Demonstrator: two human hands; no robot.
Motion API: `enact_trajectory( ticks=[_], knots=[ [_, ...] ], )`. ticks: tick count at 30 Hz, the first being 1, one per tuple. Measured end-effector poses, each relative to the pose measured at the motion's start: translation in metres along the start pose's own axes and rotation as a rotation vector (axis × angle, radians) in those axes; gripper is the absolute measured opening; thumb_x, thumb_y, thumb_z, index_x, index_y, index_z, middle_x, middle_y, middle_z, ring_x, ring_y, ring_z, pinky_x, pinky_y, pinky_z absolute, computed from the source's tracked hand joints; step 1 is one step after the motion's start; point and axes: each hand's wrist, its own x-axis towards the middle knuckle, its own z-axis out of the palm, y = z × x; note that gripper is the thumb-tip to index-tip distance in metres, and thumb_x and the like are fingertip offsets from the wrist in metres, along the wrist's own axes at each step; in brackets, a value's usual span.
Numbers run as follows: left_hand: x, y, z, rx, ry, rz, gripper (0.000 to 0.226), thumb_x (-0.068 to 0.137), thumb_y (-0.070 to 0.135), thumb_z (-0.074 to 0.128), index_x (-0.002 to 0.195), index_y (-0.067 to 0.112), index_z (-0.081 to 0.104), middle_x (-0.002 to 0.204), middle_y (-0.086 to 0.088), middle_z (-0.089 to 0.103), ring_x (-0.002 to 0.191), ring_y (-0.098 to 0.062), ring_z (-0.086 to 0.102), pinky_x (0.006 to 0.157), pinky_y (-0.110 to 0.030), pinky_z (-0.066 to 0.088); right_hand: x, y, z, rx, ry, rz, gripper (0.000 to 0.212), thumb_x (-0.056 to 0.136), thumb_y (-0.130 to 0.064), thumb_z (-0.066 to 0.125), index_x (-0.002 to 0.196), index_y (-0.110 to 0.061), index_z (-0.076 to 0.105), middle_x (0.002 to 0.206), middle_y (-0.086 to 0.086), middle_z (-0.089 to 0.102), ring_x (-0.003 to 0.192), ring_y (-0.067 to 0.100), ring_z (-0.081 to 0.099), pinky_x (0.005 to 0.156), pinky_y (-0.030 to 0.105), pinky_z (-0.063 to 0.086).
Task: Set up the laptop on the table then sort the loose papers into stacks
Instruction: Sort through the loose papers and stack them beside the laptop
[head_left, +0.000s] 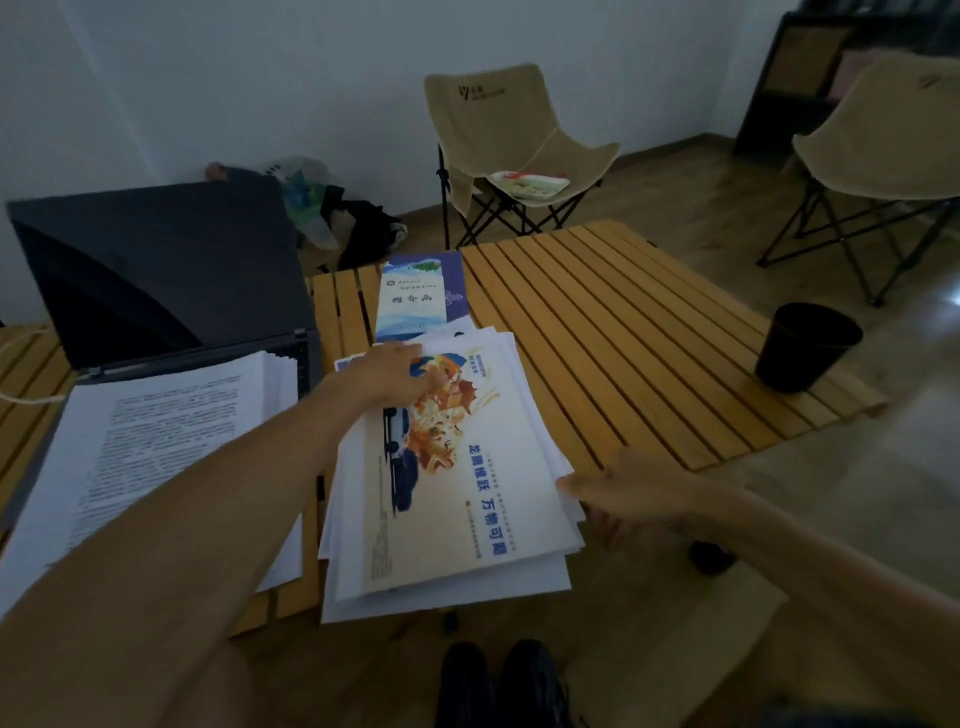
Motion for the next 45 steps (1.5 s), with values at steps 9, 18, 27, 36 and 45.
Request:
enact_trajectory(
  ticks=[9,18,27,36,45],
  knots=[
    [-0.027,0.017,0.01,0.056,-0.021,-0.049,0.115,0.062,0.098,0.016,0.154,0.03,0.016,0.16,-0.007,0.018,0.146,-0.032,0.018,0.114,-0.054,0.025,-0.016,0.013,0.03,0.92,-0.063,0.025,0.031,0.093,-0.015,0.065,0.123,-0.008,0.06,0.114,0.013,0.069,0.107,0.028,0.066,0.079,0.035,0.057],
    [-0.057,0.027,0.006,0.011,-0.039,-0.025,0.113,0.063,0.093,0.043,0.151,0.024,0.024,0.152,-0.01,0.029,0.138,-0.032,0.03,0.11,-0.046,0.033,-0.018,-0.009,0.004,0.408,-0.094,-0.066,0.031,0.086,-0.011,0.072,0.115,-0.01,0.061,0.111,0.011,0.071,0.102,0.027,0.069,0.089,0.044,0.057],
    [-0.085,-0.013,-0.056,-1.109,0.261,0.128,0.07,0.058,0.046,0.089,0.11,0.005,0.066,0.107,-0.008,0.073,0.1,-0.028,0.07,0.086,-0.047,0.057,-0.042,-0.075,-0.136,-0.372,0.247,-0.501,0.028,0.094,-0.019,0.064,0.118,-0.031,0.056,0.096,-0.01,0.066,0.072,0.0,0.066,0.053,0.008,0.048],
    [-0.121,-0.007,-0.065,-1.269,0.503,0.286,0.031,0.083,0.009,0.072,0.113,0.014,0.065,0.109,-0.003,0.074,0.097,-0.023,0.072,0.073,-0.035,0.06,-0.05,-0.108,-0.172,-0.564,0.425,-0.654,0.026,0.092,-0.025,0.067,0.113,-0.037,0.06,0.1,-0.013,0.064,0.083,0.0,0.062,0.065,0.019,0.041],
    [-0.126,-0.004,-0.018,-1.351,0.402,0.208,0.029,0.084,0.021,0.07,0.11,0.008,0.068,0.108,-0.006,0.074,0.101,-0.025,0.07,0.084,-0.047,0.058,-0.052,-0.064,-0.173,-0.353,0.42,-0.518,0.018,0.084,-0.032,0.075,0.099,-0.027,0.065,0.088,-0.008,0.072,0.076,0.007,0.07,0.069,0.023,0.052]
  ],
)
